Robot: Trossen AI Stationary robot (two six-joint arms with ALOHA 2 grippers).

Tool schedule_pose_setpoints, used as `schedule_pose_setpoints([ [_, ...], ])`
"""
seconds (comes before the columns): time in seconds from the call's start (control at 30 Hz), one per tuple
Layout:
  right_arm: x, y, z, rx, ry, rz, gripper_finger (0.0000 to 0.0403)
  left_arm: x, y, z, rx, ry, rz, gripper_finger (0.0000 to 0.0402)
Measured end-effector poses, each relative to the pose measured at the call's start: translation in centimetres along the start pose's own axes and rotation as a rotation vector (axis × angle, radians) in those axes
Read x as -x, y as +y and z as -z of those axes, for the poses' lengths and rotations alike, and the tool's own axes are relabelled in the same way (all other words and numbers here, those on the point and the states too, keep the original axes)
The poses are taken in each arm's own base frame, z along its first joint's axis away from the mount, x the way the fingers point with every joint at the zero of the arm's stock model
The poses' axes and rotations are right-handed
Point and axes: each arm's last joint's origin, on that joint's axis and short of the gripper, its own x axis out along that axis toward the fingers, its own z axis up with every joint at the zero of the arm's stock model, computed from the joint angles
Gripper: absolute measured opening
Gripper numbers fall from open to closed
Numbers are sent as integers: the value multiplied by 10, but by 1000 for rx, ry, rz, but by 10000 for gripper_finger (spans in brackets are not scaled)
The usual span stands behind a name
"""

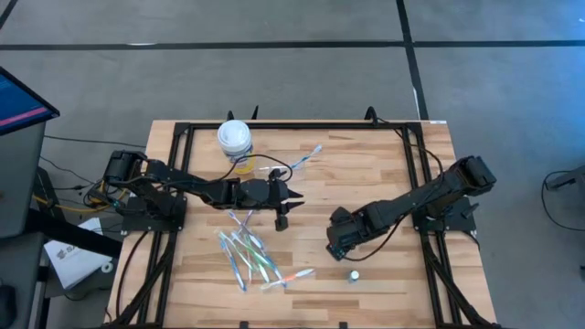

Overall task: Pick & Place toothbrushing station
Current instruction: Put the blue mouthwash into the transparent organizer

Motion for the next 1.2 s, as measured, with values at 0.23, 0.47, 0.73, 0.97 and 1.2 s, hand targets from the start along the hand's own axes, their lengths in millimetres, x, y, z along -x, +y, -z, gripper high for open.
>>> schedule_pose_setpoints([
  [0.23, -9, -6, 12, -156, -39, 33, 118, 0, 0, 0, 0, 0, 0, 86],
  [0.47, -19, -17, 29, -254, -115, 96, 118, 0, 0, 0, 1, 0, -1, 86],
  [0.73, -12, -19, 34, -285, -207, -10, 129, 0, 0, 0, 10, -1, -1, 86],
  [0.97, -2, -44, 49, -403, -297, -150, 154, 0, 1, 0, 18, -1, -2, 86],
  [1.2, -14, -49, 50, -448, -297, -213, 160, 0, 1, 0, 19, -1, -2, 86],
])
